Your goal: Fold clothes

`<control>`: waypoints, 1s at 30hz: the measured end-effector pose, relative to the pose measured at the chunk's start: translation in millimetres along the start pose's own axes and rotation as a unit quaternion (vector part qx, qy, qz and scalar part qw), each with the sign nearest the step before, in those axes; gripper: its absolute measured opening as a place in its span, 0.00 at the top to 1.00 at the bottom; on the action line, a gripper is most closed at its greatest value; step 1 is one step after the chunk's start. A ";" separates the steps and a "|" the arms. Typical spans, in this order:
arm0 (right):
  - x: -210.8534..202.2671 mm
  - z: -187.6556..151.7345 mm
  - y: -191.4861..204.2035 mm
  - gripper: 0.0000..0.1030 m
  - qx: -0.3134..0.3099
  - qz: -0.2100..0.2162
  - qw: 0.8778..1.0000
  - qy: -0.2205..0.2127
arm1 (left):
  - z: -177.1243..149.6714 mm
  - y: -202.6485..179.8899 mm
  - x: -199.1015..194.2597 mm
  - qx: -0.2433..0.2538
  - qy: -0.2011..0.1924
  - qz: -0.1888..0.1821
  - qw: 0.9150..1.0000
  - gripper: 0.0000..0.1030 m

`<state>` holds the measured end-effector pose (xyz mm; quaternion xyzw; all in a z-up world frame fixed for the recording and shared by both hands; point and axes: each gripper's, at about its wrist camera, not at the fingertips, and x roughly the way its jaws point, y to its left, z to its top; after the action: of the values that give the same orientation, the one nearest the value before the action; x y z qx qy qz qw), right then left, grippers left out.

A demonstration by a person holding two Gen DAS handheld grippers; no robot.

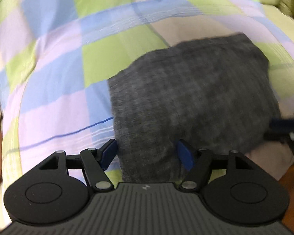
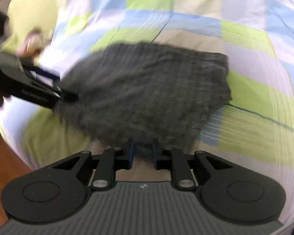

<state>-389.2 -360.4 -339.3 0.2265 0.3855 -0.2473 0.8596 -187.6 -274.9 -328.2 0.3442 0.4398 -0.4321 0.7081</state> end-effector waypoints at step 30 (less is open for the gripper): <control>40.2 -33.0 183.5 0.54 -0.399 -0.076 0.911 -0.067 | -46.0 123.1 19.9 -0.137 0.144 0.004 0.980 0.30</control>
<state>-273.9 -209.1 -353.8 -0.1825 0.4098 -0.1517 0.8808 -85.2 -193.2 -350.7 0.3044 0.5904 -0.3108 0.6799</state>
